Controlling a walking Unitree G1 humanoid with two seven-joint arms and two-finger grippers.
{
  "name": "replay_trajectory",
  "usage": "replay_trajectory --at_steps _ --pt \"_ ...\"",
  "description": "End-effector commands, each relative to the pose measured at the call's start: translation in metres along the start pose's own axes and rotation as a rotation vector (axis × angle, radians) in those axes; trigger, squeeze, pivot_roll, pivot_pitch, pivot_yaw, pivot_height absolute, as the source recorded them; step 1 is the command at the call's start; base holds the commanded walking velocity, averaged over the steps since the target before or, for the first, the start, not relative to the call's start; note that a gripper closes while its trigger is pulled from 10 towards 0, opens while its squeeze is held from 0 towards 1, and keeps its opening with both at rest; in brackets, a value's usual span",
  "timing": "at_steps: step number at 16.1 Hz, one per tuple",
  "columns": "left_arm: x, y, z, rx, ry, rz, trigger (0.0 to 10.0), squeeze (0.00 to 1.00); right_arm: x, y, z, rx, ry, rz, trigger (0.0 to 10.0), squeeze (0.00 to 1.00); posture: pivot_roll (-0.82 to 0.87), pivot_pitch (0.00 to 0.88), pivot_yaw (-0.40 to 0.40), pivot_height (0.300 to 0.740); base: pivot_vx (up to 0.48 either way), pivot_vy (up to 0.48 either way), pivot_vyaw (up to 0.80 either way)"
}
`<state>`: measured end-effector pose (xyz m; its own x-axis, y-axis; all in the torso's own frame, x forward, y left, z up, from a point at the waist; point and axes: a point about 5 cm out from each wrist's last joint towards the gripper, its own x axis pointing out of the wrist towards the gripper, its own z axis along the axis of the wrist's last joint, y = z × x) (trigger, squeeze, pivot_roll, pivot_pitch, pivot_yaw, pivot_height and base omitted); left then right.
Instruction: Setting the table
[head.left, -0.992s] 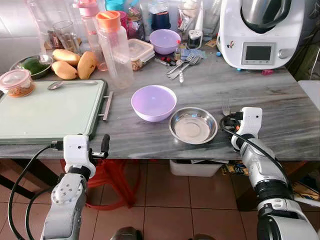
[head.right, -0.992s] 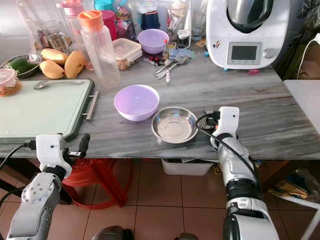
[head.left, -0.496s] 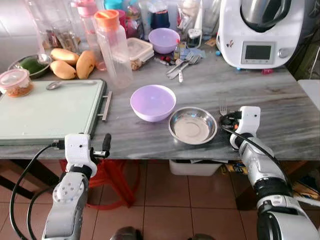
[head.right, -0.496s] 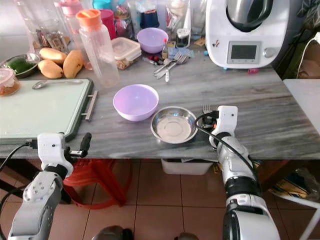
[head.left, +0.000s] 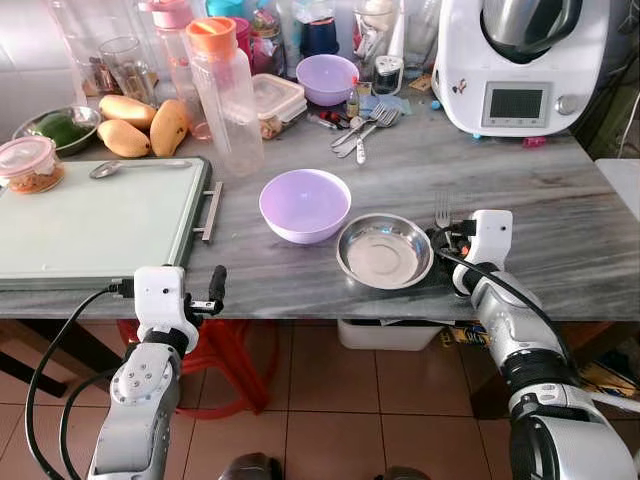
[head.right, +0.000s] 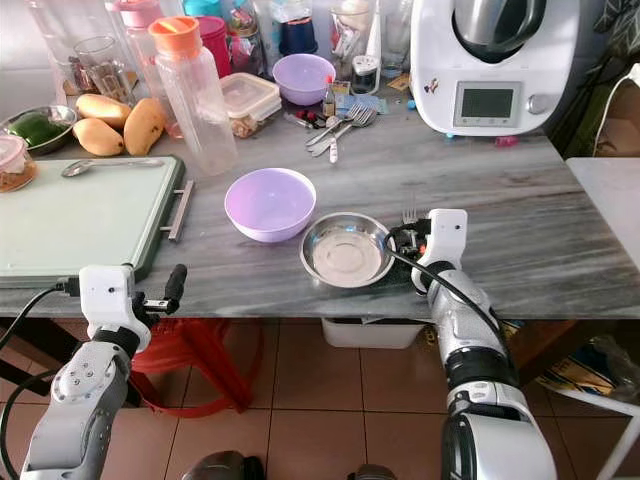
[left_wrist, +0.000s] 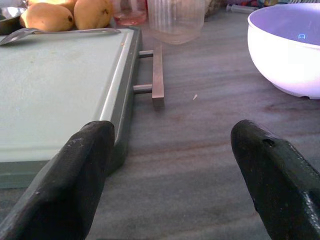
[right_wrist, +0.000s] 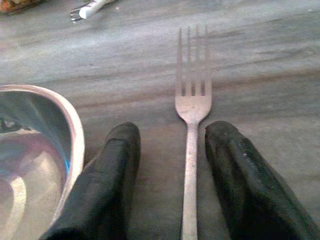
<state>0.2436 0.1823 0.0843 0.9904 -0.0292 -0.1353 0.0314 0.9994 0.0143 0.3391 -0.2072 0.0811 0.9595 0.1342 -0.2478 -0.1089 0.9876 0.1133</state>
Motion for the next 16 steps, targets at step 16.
replay_trajectory --at_steps 16 --pt "0.005 -0.004 0.002 -0.007 -0.014 -0.002 10.0 0.00 -0.026 0.000 0.014 -0.105 -0.184 -0.023 10.0 1.00 -0.01 0.000 0.046 0.740 0.000 0.000 0.00"
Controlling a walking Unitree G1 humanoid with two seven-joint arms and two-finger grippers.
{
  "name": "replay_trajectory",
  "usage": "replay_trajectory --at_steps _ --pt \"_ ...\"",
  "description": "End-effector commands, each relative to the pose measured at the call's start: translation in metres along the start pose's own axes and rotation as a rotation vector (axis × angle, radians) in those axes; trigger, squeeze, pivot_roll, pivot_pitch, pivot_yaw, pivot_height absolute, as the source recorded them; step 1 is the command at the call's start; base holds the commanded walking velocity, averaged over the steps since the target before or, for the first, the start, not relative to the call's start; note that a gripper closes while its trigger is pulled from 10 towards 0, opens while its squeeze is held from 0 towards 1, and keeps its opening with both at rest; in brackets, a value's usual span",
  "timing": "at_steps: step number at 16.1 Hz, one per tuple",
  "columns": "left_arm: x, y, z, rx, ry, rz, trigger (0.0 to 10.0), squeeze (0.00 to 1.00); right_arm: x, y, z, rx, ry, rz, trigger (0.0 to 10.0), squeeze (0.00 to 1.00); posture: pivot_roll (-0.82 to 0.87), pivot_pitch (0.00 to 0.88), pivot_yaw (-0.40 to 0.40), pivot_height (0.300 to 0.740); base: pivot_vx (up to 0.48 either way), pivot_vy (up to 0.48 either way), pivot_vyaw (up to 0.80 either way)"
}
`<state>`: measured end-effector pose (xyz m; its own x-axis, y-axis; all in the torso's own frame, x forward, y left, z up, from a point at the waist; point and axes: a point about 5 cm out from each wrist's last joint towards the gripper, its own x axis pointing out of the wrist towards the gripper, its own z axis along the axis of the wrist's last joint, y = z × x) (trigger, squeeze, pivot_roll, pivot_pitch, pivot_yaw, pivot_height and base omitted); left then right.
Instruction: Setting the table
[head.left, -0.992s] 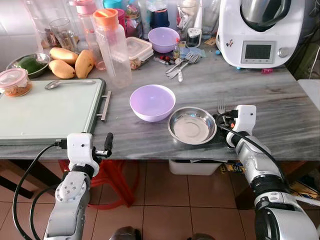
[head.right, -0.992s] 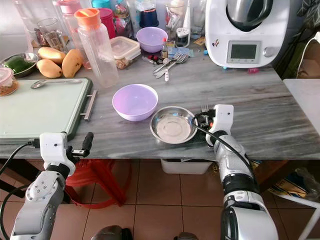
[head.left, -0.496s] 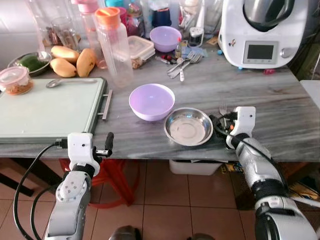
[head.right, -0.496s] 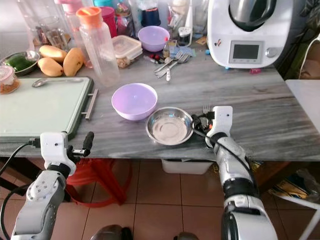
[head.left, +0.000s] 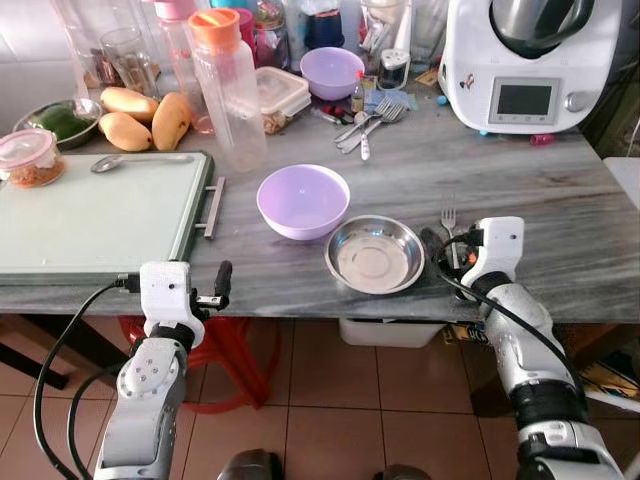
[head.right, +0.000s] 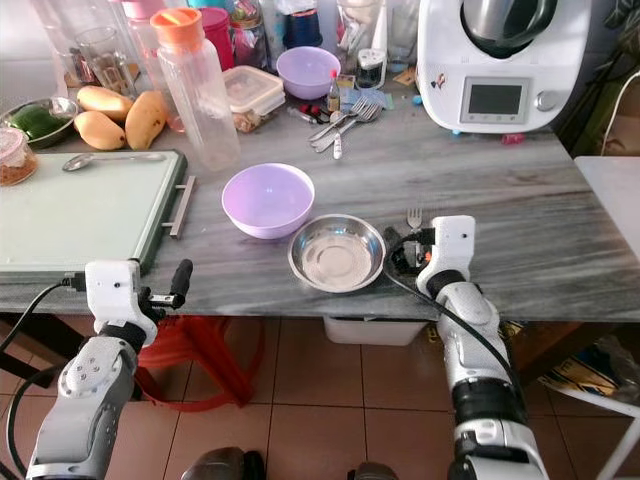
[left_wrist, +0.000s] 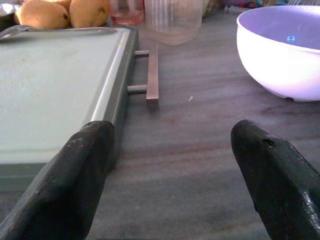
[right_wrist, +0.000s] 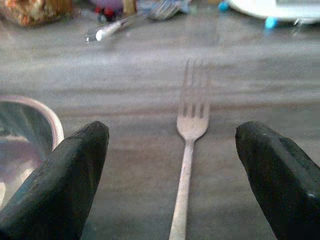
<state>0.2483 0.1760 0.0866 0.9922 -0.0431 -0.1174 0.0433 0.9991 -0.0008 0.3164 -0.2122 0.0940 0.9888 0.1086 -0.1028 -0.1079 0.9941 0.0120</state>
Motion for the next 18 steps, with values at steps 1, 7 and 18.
replay_trajectory --at_steps 1,7,18 --pt "0.001 0.002 -0.001 0.006 0.004 0.012 10.0 0.00 0.000 0.000 0.009 -0.003 -0.050 -0.009 10.0 1.00 -0.01 0.000 0.046 0.740 0.000 0.000 0.00" --pt "0.003 0.001 0.000 0.005 0.000 0.005 10.0 0.00 -0.014 0.031 0.008 -0.028 -0.073 0.068 10.0 1.00 -0.01 0.000 0.048 0.740 0.000 0.000 0.00" --pt "0.002 0.005 0.001 -0.001 -0.009 0.025 10.0 0.00 -0.033 0.051 0.019 -0.185 -0.173 0.013 10.0 1.00 -0.02 0.000 0.041 0.740 0.000 0.000 0.00"
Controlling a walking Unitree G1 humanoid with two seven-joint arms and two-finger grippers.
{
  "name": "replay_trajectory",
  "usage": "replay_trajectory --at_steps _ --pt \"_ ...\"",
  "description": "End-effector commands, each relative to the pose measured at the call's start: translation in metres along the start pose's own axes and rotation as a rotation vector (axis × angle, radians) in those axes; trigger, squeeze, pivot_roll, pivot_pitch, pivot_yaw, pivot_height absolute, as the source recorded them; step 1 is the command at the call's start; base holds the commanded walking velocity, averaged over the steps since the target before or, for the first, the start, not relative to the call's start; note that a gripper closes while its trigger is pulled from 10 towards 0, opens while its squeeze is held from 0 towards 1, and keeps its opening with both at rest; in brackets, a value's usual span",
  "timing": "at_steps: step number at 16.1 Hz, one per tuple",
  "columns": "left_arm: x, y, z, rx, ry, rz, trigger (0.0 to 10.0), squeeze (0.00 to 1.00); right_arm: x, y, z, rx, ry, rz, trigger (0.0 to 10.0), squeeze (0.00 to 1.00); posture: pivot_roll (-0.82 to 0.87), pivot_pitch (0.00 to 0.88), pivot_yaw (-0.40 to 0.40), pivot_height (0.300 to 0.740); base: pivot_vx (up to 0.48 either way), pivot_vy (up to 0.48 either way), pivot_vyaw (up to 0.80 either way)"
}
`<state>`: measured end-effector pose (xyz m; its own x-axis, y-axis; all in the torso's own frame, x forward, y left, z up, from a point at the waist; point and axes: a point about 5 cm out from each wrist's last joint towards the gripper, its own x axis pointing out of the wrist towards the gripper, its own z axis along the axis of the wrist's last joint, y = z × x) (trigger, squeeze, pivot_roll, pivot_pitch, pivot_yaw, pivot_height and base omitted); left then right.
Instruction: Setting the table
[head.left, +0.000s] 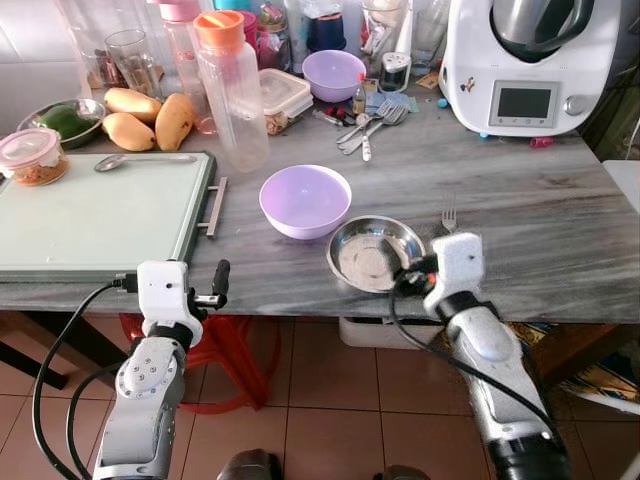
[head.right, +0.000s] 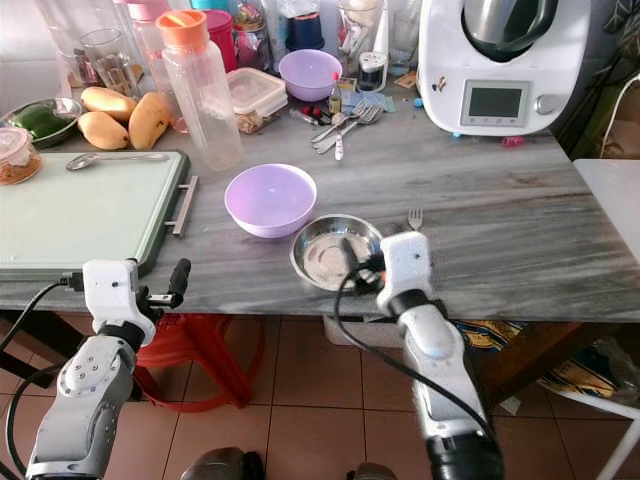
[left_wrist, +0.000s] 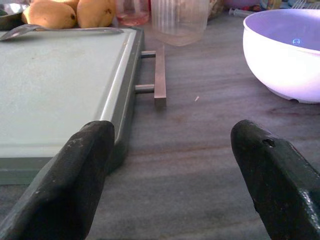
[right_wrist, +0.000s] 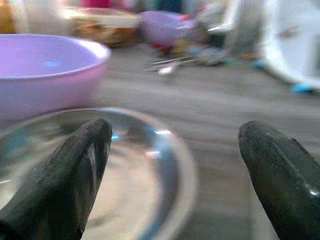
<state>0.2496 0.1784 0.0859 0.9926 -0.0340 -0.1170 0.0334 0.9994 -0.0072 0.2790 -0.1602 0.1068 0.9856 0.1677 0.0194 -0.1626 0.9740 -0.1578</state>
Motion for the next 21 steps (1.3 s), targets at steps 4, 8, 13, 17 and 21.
replay_trajectory --at_steps 4,8,13,17,21 --pt "0.002 -0.001 0.001 0.001 -0.009 0.009 10.0 0.00 -0.014 -0.033 0.002 -0.060 0.001 -0.278 10.0 0.93 -0.03 0.000 0.045 0.740 0.000 0.000 0.00" --pt "0.003 -0.002 0.001 0.001 -0.009 0.002 10.0 0.00 -0.014 -0.053 -0.013 0.018 0.125 -0.416 10.0 0.56 -0.03 0.000 0.048 0.740 0.000 0.000 0.00" --pt "0.001 -0.001 0.001 0.006 -0.005 -0.002 10.0 0.00 0.004 -0.063 -0.016 0.084 0.170 -0.361 10.0 0.00 -0.02 0.011 0.056 0.740 0.000 0.000 0.00" --pt "-0.001 0.000 0.003 0.015 -0.003 -0.007 10.0 0.00 0.020 -0.062 -0.018 0.092 0.201 -0.254 10.0 0.00 0.00 0.028 0.062 0.740 0.000 0.000 0.00" --pt "-0.003 0.001 0.004 0.020 0.000 -0.008 10.0 0.00 0.023 -0.061 -0.027 0.118 0.238 -0.220 10.0 0.00 0.01 0.037 0.067 0.740 0.000 0.000 0.00"
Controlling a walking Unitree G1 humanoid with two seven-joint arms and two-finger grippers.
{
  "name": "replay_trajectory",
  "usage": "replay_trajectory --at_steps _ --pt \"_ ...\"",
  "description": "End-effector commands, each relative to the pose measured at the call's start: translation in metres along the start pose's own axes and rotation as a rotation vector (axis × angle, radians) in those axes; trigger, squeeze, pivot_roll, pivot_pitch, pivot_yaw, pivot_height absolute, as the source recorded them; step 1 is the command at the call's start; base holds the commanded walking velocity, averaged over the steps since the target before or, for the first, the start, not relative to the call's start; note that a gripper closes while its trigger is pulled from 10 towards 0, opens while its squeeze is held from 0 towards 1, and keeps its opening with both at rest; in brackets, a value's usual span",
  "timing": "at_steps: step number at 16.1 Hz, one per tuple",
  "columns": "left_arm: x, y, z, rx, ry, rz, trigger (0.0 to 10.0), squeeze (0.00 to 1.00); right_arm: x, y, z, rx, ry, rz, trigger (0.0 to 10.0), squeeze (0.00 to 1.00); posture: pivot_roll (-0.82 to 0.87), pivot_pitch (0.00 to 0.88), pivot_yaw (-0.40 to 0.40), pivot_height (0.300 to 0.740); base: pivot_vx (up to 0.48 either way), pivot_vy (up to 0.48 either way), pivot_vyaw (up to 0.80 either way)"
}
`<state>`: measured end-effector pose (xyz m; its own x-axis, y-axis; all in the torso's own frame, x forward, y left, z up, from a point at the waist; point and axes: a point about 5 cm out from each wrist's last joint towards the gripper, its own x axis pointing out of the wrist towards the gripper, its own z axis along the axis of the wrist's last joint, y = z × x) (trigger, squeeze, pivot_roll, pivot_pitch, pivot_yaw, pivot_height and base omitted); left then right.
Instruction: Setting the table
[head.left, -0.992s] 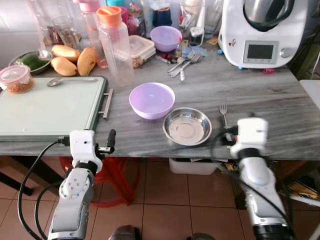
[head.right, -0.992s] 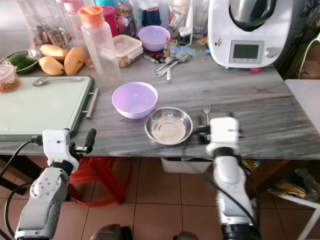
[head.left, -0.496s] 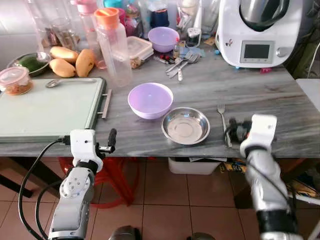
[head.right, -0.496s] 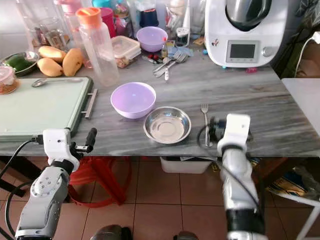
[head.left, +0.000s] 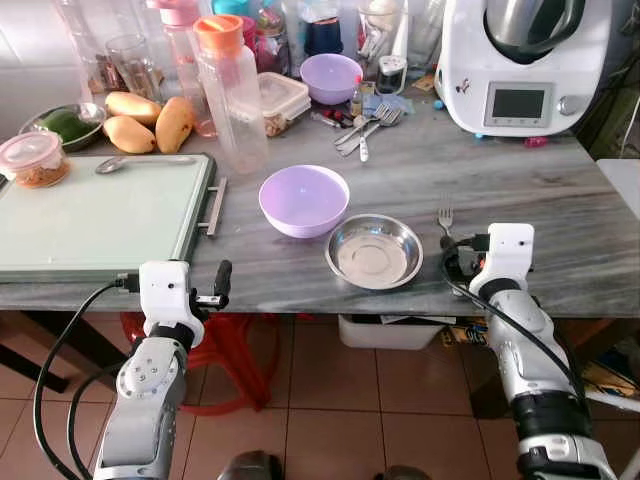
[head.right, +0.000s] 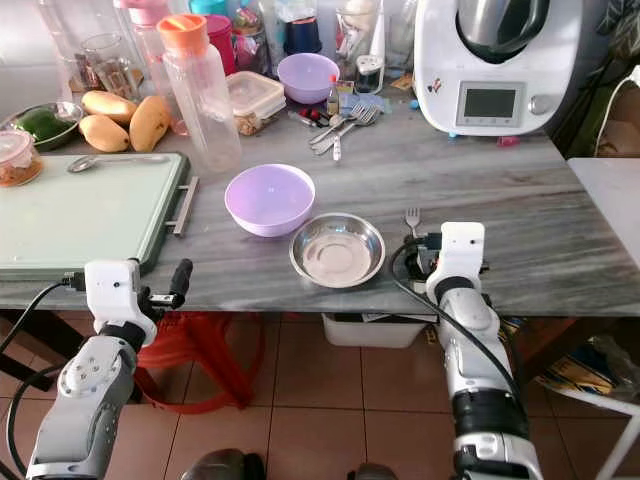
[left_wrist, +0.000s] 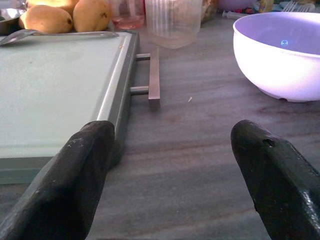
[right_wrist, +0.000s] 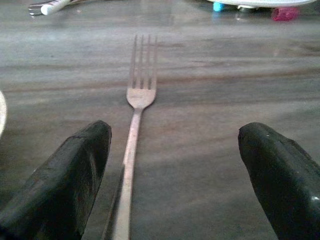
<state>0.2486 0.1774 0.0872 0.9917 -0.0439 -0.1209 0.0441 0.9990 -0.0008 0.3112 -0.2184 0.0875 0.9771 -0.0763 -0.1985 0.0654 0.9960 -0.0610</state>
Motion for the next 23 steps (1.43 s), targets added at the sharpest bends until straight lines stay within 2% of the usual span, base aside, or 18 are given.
replay_trajectory --at_steps 1,8,9,13,14,17,23 --pt "-0.002 0.002 0.003 0.016 -0.001 0.001 10.0 0.00 0.003 -0.002 0.001 0.002 -0.003 0.011 10.0 0.00 0.02 0.039 0.071 0.740 0.000 0.000 0.00" --pt "-0.002 0.003 0.004 0.022 0.004 -0.002 10.0 0.00 0.009 -0.012 -0.003 -0.018 0.012 0.049 10.0 0.00 0.02 0.043 0.075 0.740 0.000 0.000 0.00" --pt "-0.002 0.003 0.004 0.024 0.007 -0.002 10.0 0.00 0.010 -0.013 -0.005 -0.008 0.019 0.078 0.0 0.00 0.02 0.043 0.076 0.740 0.000 0.000 0.00" --pt "-0.002 0.003 0.004 0.029 0.008 -0.001 10.0 0.00 0.011 -0.005 -0.010 0.046 0.032 0.171 0.0 0.00 0.03 0.040 0.079 0.740 0.000 0.000 0.00" --pt "-0.002 0.003 0.005 0.030 0.008 -0.002 10.0 0.00 0.011 -0.003 -0.011 0.044 0.036 0.185 0.4 0.00 0.03 0.038 0.079 0.740 0.000 0.000 0.00" --pt "-0.002 0.003 0.005 0.030 0.007 -0.002 10.0 0.00 0.010 -0.003 -0.015 0.051 0.053 0.203 0.0 0.00 0.03 0.036 0.077 0.740 0.000 0.000 0.00" --pt "0.000 0.001 0.005 0.029 0.005 -0.004 10.0 0.00 0.007 -0.003 -0.020 0.059 0.066 0.228 0.0 0.00 0.02 0.029 0.076 0.740 0.000 0.000 0.00"
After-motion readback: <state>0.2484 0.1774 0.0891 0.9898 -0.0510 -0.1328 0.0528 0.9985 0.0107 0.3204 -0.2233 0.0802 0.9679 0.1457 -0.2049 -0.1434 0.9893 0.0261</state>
